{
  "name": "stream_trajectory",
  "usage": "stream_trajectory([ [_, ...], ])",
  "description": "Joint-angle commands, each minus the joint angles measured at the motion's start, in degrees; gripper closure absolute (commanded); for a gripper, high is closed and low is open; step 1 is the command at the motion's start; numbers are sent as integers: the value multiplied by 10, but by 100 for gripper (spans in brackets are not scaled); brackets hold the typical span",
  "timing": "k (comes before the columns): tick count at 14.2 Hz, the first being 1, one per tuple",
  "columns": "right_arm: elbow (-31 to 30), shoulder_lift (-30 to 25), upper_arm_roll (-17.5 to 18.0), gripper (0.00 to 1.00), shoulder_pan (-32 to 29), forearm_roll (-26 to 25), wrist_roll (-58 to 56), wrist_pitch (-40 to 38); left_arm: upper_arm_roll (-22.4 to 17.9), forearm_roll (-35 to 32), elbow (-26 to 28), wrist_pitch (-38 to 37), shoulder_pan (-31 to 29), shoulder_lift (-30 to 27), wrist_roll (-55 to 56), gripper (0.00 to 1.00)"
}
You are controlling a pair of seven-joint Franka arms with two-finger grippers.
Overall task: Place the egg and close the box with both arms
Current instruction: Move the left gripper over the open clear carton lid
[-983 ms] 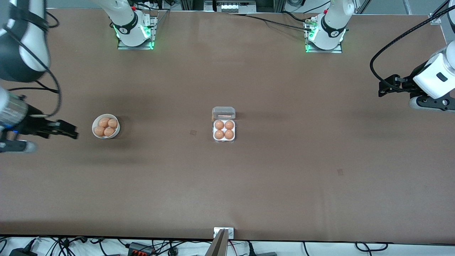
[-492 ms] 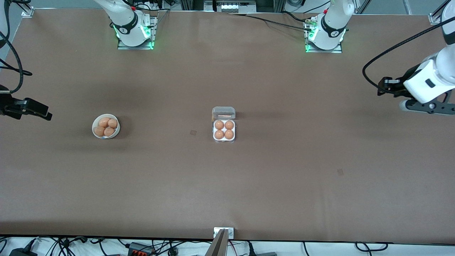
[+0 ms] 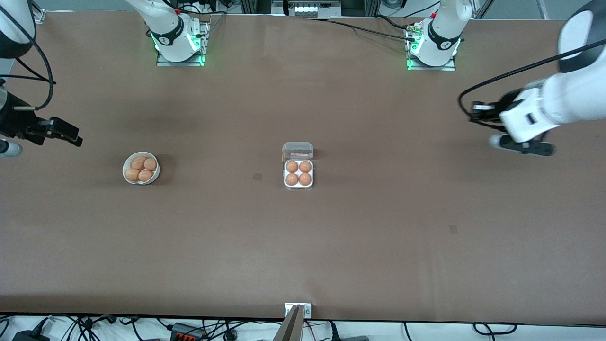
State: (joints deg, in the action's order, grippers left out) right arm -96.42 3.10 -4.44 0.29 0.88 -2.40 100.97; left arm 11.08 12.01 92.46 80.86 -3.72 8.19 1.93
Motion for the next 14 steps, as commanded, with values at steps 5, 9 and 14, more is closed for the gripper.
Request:
stream_trajectory([
  [5,26,-19,12,0,-11,-9,0,-55,167,15,21,110,6,23,198,99],
  [9,26,-19,9,0,-13,-5,-1,-51,199,0,89,248,77,40,274,99],
  [14,26,-19,9,0,-13,-9,-1,-48,199,-84,95,340,176,110,366,99],
])
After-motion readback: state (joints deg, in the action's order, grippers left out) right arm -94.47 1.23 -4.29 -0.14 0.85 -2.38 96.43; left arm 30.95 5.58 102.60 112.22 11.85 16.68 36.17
